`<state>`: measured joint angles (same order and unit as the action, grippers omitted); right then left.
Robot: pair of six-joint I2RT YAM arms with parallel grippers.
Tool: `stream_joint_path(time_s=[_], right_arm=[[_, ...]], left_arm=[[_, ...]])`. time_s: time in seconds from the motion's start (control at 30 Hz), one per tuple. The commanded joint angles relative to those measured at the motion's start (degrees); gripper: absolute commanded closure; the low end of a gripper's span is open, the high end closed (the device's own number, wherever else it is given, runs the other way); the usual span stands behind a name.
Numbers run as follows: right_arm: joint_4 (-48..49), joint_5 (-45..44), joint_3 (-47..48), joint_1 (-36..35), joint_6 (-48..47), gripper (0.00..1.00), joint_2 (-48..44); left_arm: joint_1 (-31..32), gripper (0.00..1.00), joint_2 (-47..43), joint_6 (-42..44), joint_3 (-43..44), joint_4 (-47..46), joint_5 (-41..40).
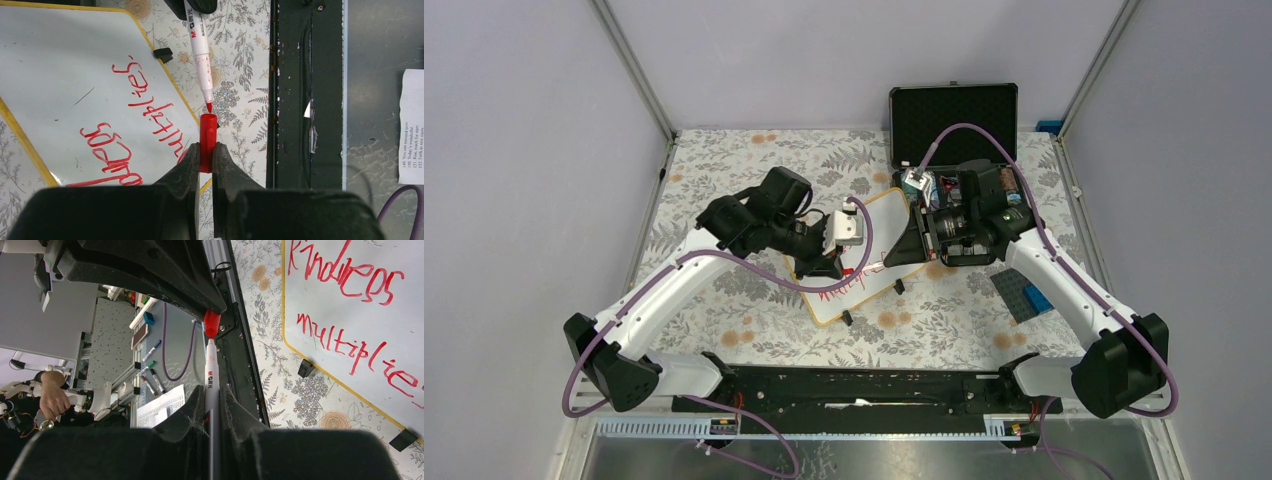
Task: Write a sentence on the whiteboard
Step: Insert the whiteboard marker without the cap into the pen cap.
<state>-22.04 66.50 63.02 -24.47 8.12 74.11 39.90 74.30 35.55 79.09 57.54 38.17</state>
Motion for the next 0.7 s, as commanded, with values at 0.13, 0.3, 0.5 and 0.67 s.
stream_joint_path(time_s=[0.13, 0.3, 0.5, 0.67], right_arm=[[-0.35, -0.32, 2.51, -0.97, -0.79, 1.00, 0.40], [-0.33, -0.50, 2.71, -1.10, -0.75, 1.00, 0.59], [-0.28, -0.76, 3.04, -1.78, -0.81, 1.00, 1.17], [-0.29, -1.11, 3.39, -2.14, -0.80, 1.00, 1.44]], left_arm=[[0.40, 1.00, -1.13, 0.84, 0.43, -0.06, 2.62], [0.52, 1.00, -1.05, 1.00, 0.52, -0.03, 2.60], [0.78, 1.00, -0.37, 0.65, 1.25, -0.06, 3.45], [0.91, 1.00, 0.47, 0.11, 1.88, -0.04, 3.80]])
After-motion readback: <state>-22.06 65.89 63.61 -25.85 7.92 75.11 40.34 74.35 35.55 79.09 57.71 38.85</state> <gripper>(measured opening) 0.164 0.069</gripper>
